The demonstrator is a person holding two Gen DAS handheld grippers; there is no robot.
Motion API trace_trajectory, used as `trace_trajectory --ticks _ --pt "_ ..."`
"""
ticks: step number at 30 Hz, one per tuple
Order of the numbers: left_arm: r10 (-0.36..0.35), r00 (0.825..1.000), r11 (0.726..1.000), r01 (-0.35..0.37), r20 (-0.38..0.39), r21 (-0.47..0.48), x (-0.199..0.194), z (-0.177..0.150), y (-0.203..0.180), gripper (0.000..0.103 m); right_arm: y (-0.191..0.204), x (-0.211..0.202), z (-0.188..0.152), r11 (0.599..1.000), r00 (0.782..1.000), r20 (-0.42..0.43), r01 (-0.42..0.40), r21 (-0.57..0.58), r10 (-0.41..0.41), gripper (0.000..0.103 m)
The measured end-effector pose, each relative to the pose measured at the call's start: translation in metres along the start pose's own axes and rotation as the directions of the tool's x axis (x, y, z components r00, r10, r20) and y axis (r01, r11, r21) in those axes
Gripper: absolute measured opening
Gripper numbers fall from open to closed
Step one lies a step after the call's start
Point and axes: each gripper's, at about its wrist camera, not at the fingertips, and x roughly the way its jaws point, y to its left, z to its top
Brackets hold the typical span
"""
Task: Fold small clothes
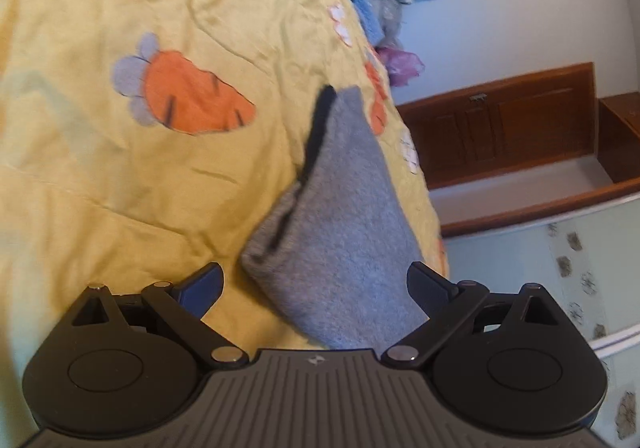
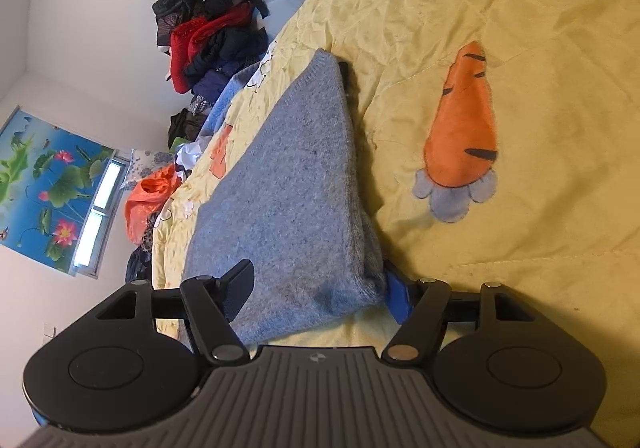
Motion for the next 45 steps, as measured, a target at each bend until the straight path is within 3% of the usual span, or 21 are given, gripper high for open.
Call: trace_trajectory --ticks 8,13,14,15,16,17,18,21,24,33,45 --pt "0.063 0.998 0.994 -0.060 -0.027 0.094 0.031 0.001 -0.027 0.100 0.004 0.006 0.001 0.999 1.000 0.006 0.028 -0.031 -0.028 0.070" --pt "0.079 0.996 0.989 -0.073 -0.035 0.130 0.048 0.005 -0.038 0.099 0.008 0.016 0.003 1.000 1.000 0.015 0.004 -0.004 -0.004 0.070" --pt "0.076 0.997 0.989 -0.072 -0.030 0.131 0.048 0.005 -0.037 0.096 0.009 0.018 0.003 1.000 1.000 0.020 0.000 -0.001 0.000 0.069" --pt "0.086 0.996 0.988 -0.081 -0.029 0.132 0.048 0.006 -0.037 0.092 0.009 0.019 0.002 1.000 1.000 0.022 -0.003 -0.006 0.003 0.062" --pt "0.099 0.995 0.986 -0.094 -0.032 0.136 0.047 0.006 -0.037 0.073 0.009 0.021 0.002 1.000 1.000 0.020 0.001 -0.003 -0.001 0.046" --pt "0.119 0.992 0.984 -0.113 -0.040 0.136 0.048 0.007 -0.035 0.037 0.007 0.024 0.001 1.000 1.000 0.013 0.009 0.011 -0.009 0.027" --pt "0.134 0.989 0.985 -0.127 -0.057 0.120 0.049 0.009 -0.031 0.023 0.004 0.027 -0.001 1.000 1.000 0.004 0.011 0.022 -0.011 0.018" --pt "0.122 0.989 0.991 -0.117 -0.081 0.069 0.050 0.010 -0.011 0.010 -0.001 0.031 -0.007 0.999 1.000 0.005 -0.013 0.042 0.013 0.015" --pt "0.076 0.994 0.997 -0.075 -0.073 0.022 0.045 0.010 0.000 0.008 0.001 0.030 -0.012 0.998 0.999 0.024 -0.026 0.050 0.025 0.014" --pt "0.021 0.999 0.998 -0.018 -0.038 0.063 0.020 0.007 -0.011 0.007 0.028 0.008 -0.012 0.999 0.995 0.091 -0.050 0.007 0.049 0.013" --pt "-0.013 1.000 0.996 0.013 -0.007 0.089 -0.031 -0.010 -0.011 0.007 0.041 -0.027 -0.027 0.994 0.987 0.114 -0.110 -0.014 0.111 0.012"
